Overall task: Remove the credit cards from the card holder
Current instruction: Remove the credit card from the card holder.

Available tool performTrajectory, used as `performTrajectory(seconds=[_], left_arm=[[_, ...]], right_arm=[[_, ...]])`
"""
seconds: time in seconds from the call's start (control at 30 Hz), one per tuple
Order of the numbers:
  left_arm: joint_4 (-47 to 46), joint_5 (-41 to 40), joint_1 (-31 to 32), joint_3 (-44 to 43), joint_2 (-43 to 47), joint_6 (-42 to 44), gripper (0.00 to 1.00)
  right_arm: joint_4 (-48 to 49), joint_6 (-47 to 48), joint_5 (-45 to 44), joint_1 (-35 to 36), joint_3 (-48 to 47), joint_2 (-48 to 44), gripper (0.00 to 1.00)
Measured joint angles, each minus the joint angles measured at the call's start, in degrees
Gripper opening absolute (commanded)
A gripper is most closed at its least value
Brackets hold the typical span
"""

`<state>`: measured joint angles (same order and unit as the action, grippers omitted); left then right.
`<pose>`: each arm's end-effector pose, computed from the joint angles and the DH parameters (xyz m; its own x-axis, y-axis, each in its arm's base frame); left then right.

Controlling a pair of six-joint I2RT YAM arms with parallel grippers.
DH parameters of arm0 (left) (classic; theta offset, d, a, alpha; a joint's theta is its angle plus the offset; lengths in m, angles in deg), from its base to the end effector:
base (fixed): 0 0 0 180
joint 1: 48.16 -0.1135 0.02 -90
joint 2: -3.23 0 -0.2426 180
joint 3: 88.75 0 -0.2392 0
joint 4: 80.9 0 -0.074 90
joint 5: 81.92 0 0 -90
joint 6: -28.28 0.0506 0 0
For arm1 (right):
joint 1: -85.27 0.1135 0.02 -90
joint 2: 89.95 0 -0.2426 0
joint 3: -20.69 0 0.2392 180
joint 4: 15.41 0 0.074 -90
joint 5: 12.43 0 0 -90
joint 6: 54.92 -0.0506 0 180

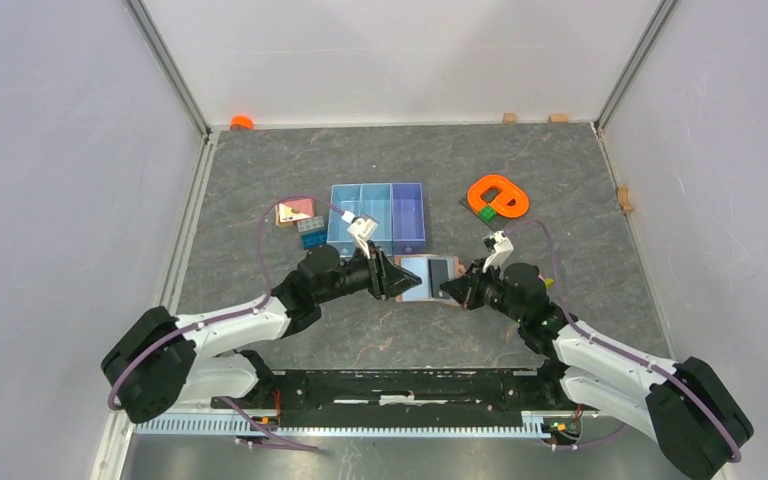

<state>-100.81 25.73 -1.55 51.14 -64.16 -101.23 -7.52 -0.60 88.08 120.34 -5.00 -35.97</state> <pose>0.1678 -0.1999 0.2121 -0.6400 -0.2055 -0.7404 0.6376 0.3958 -0.6610 0.1616 0.1247 0.1532 -0.6429 0.2494 -0.7243 -0.4062 0.6907 0.5983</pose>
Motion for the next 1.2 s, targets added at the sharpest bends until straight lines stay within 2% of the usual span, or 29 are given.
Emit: performTrajectory(seconds=[0.13,0.53,0.73,0.97,1.2], left_arm=[[0.4,2.2,1.2,-2.9,-3.9,0.8,0.32],[5.6,1.6,0.9,-5.5,-9.0,0.8,0.28],[6.9,1.7,-0.7,-6.5,-11.0,0.5,0.28],[6.2,3.8,-1.8,-6.5,-11.3,-0.6,0.39],[0.0,8.3,-2.4,-5.7,-11.3,-2.6,0.32]], right_arm=[[-0.3,0.0,0.2,0.0,0.0,-2.2,0.00],[1.3,-1.7,7.7,-1.5,0.0,-4.2,0.00],[5.0,-3.7,13.0,-3.1,0.1,-4.4,0.00],[9.4,-6.3,17.4,-4.9,1.2,-3.3,0.00],[14.1,-9.2,21.5,-6.5,1.9,-3.2,0.00]])
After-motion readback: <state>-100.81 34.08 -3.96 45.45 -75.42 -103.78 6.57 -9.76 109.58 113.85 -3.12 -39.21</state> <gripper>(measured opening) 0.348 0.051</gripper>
